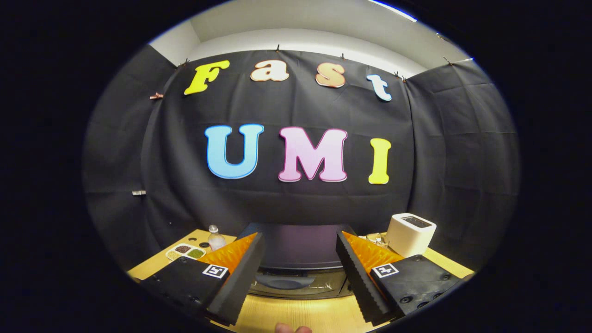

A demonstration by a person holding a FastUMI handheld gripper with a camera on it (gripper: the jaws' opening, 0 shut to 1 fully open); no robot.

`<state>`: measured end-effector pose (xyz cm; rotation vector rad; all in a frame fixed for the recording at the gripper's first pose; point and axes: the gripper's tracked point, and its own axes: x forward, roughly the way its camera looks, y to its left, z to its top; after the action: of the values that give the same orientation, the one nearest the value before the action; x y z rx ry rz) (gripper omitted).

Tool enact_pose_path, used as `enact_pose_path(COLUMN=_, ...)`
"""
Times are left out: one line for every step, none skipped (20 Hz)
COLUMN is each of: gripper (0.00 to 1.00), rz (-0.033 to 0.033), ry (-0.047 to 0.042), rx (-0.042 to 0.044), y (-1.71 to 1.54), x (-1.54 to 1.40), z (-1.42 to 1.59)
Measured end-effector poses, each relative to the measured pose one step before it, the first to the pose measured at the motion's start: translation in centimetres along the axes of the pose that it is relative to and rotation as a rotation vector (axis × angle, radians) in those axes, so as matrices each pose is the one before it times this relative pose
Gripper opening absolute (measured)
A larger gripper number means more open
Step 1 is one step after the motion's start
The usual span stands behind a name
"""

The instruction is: Open the toaster oven, put the food inside, and close the toaster oven door.

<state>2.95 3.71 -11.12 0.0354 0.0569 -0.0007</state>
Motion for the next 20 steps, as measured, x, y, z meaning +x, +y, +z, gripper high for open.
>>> enact_pose_path(gripper=0.97, rz=-0.00049, ry=0.00737, rx=-0.01158, y=0.465, x=0.598, z=-1.149)
enact_pose_path(gripper=0.97, rz=0.00388, ry=0.00941, rx=-0.00756, y=0.543, x=0.625, z=-1.094)
enact_pose_path(gripper=0.97, rz=0.00279, ry=0.00628, rx=-0.00598, y=0.578, x=0.745, z=-1.005)
enact_pose_path(gripper=0.97, rz=-0.00047, ry=0.00774, rx=-0.00241, y=0.483, x=0.736, z=-0.956)
enact_pose_path(gripper=0.97, rz=-0.00492, ry=0.00979, rx=0.00104, y=0.374, x=0.757, z=-1.035)
enact_pose_path(gripper=0.97, rz=-0.00404, ry=0.01323, rx=0.00604, y=0.292, x=0.743, z=-0.986)
enact_pose_path(gripper=0.97, rz=-0.00456, ry=0.01777, rx=0.01212, y=0.306, x=0.691, z=-0.982)
enact_pose_path(gripper=0.97, rz=-0.00384, ry=0.01481, rx=0.01082, y=0.210, x=0.606, z=-0.875)
enact_pose_path(gripper=0.97, rz=-0.00032, ry=0.01546, rx=0.00540, y=0.225, x=0.540, z=-0.724)
enact_pose_path(gripper=0.97, rz=-0.00699, ry=0.01769, rx=-0.00572, y=0.006, x=0.421, z=-0.877)
enact_pose_path(gripper=0.97, rz=0.00635, ry=0.01801, rx=-0.00373, y=0.092, x=0.279, z=-0.583)
enact_pose_path(gripper=0.97, rz=0.00632, ry=-0.01276, rx=0.00530, y=0.103, x=-0.202, z=0.155)
enact_pose_path(gripper=0.96, rz=-0.00818, ry=-0.01780, rx=0.00689, y=-0.327, x=0.082, z=0.050)
enact_pose_path(gripper=0.96, rz=0.00047, ry=0.00671, rx=0.02841, y=-0.089, x=-0.089, z=-0.157)
enact_pose_path(gripper=0.99, rz=0.00119, ry=-0.01402, rx=0.01992, y=-0.044, x=-0.053, z=0.245)
enact_pose_path(gripper=0.99, rz=0.00623, ry=0.00642, rx=-0.00669, y=-0.033, x=0.022, z=-0.303)
enact_pose_path(gripper=0.99, rz=0.00487, ry=-0.00145, rx=-0.00725, y=0.118, x=-0.011, z=0.055)
enact_pose_path(gripper=0.99, rz=0.00997, ry=0.00500, rx=-0.00310, y=0.116, x=0.020, z=-0.123)
enact_pose_path(gripper=0.99, rz=0.00917, ry=0.00426, rx=0.00273, y=0.035, x=-0.127, z=-0.043)
enact_pose_path(gripper=0.99, rz=0.00636, ry=0.00493, rx=0.00250, y=0.013, x=-0.096, z=-0.139)
